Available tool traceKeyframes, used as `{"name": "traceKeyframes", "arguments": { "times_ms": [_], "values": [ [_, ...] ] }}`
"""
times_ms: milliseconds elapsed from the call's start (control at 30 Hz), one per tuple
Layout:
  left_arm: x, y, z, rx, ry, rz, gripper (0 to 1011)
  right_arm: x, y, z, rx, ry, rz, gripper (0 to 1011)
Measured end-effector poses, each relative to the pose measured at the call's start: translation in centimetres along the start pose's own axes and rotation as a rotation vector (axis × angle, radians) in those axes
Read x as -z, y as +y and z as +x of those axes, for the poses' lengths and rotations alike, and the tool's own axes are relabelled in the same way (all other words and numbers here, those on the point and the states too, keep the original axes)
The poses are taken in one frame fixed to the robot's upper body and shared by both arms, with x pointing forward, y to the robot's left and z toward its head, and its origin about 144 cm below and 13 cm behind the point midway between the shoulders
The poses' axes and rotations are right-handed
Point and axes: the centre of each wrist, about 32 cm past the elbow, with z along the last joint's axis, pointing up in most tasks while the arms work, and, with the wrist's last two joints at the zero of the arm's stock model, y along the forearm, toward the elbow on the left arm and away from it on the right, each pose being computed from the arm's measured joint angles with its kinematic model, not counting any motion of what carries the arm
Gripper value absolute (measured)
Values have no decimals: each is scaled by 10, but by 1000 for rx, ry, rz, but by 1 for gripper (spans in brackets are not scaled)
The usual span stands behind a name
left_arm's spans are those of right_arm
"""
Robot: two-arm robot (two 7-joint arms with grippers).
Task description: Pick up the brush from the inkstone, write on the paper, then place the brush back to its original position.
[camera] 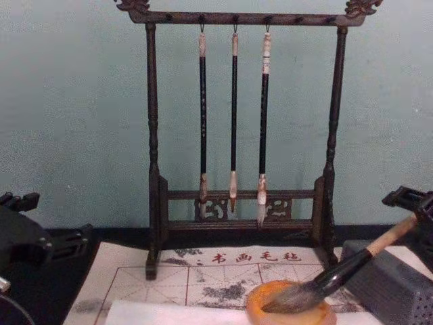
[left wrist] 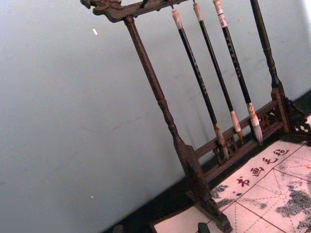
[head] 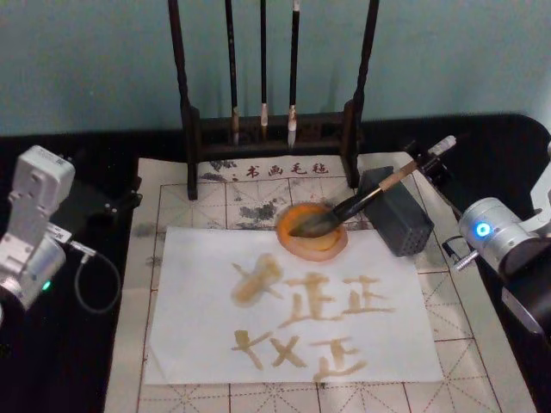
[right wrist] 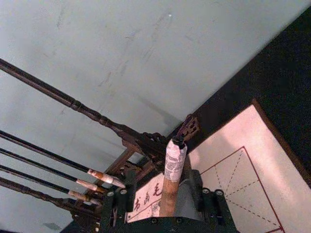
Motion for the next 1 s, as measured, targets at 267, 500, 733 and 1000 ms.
{"name": "traceKeyframes", "arguments": {
  "times_ms": [267,500,733,1000],
  "values": [
    [0,0,0,0,0,0,1001,0,0,0,-1,0,-1,496],
    [0,0,0,0,0,0,1001,0,0,0,-1,0,-1,237],
    [0,0,0,0,0,0,1001,0,0,0,-1,0,-1,185],
    [0,0,0,0,0,0,1001,0,0,0,-1,0,-1,185]
  ]
}}
